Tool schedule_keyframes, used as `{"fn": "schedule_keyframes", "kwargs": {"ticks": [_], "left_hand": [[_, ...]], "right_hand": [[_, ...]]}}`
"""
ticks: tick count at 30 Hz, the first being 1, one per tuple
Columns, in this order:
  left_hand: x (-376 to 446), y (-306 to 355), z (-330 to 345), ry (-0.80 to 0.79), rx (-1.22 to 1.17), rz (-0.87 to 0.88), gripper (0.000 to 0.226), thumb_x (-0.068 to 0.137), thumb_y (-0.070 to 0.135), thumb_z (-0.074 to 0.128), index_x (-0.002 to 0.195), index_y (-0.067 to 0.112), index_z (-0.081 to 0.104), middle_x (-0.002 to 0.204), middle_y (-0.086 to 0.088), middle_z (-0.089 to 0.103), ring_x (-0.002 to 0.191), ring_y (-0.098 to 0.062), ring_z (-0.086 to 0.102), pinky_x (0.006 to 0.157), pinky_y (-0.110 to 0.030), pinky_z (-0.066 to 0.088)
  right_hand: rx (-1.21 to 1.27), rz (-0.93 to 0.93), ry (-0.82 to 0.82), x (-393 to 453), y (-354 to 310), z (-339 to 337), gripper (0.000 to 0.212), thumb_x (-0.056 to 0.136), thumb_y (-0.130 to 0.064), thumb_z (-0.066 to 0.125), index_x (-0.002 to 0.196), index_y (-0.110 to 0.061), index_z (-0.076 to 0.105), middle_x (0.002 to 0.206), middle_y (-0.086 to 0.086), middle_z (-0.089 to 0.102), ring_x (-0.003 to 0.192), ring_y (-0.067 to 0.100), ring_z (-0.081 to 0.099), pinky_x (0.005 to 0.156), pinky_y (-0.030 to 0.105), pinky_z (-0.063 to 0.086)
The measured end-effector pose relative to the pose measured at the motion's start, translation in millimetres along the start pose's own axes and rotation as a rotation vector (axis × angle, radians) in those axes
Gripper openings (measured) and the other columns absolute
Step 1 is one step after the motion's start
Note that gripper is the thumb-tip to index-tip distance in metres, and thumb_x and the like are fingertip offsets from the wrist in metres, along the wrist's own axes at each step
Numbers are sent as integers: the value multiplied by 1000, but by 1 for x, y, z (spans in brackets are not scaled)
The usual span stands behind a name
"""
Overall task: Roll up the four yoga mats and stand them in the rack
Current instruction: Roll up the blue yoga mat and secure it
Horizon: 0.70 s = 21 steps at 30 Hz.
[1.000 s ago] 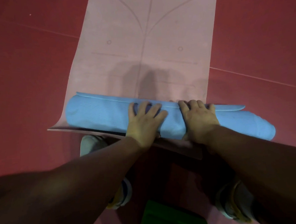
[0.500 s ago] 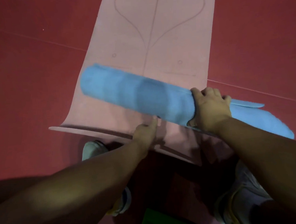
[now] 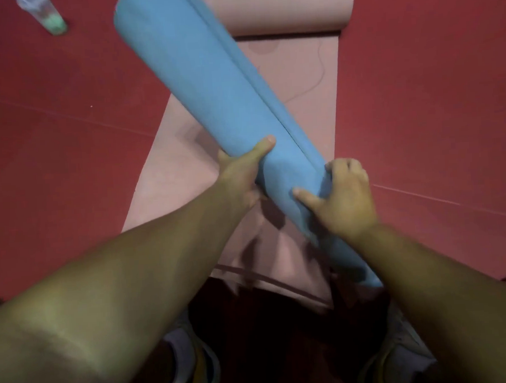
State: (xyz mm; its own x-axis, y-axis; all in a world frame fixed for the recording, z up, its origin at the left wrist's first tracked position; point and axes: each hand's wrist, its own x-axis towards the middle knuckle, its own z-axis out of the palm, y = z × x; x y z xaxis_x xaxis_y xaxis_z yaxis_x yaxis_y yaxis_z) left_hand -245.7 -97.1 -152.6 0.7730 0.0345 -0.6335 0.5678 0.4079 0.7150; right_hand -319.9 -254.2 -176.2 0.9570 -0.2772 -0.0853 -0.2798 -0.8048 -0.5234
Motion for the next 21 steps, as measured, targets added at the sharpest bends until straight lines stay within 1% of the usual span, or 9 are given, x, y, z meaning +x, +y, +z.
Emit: {"fn": "schedule_keyframes", "kwargs": {"ticks": [2,3,7,10,13,15,17,19,21], "left_hand": [[-10,2,9,-47,20,171,80,65,9,93,130,19,47,120,-6,70,102,-31,73,77,-70,56],[-15,5,15,-77,54,259,88,59,10,96,131,16,47,122,-8,70,104,-31,73,82,-66,57],[-48,14,51,-181,245,526,108,46,24,97,138,20,42,132,0,64,118,-18,66,97,-48,56],[-73,11,76,-217,322,641,112,46,25,97,140,24,36,129,12,61,118,-6,62,100,-40,55],[-91,2,100,-266,377,695,116,44,21,99,140,26,35,118,21,63,111,-1,65,94,-38,57],[-100,-9,113,-307,406,693,112,45,17,99,139,28,38,116,20,66,109,-3,67,92,-39,58],[-107,-24,120,-343,446,683,107,47,9,96,136,30,40,117,18,66,108,-2,67,91,-37,59],[-110,-39,119,-360,460,658,105,50,3,96,135,30,39,118,15,66,106,0,67,87,-29,58],[-108,-46,116,-376,456,653,104,53,4,97,136,28,39,120,10,66,108,-5,68,87,-30,59]], "right_hand": [[149,39,-5,8,-10,-24,54,86,-62,56,85,-8,55,96,14,58,98,37,56,76,36,35],[208,85,-21,10,-16,-38,51,93,-58,51,84,-8,54,89,12,60,93,37,58,71,35,31],[289,108,-40,6,-29,-102,43,99,-52,48,132,-26,42,95,5,63,90,25,55,77,33,36],[246,93,-5,6,-29,-154,38,95,-38,57,130,-25,56,109,2,70,103,22,63,84,32,45],[256,110,79,-2,-25,-190,40,78,-24,62,117,-16,66,108,3,71,104,24,66,77,32,46],[392,85,108,-16,-19,-193,73,70,-21,63,140,-27,45,120,-6,67,104,17,65,84,33,51],[566,94,144,-31,-12,-188,88,68,-10,67,144,-36,30,124,-12,62,105,9,63,89,34,54],[610,126,121,-39,-3,-184,83,65,-10,71,133,-39,33,123,-8,61,106,9,62,89,37,56],[598,124,66,-41,5,-183,75,63,-21,77,121,-48,37,123,-8,60,110,7,60,90,34,54]]}}
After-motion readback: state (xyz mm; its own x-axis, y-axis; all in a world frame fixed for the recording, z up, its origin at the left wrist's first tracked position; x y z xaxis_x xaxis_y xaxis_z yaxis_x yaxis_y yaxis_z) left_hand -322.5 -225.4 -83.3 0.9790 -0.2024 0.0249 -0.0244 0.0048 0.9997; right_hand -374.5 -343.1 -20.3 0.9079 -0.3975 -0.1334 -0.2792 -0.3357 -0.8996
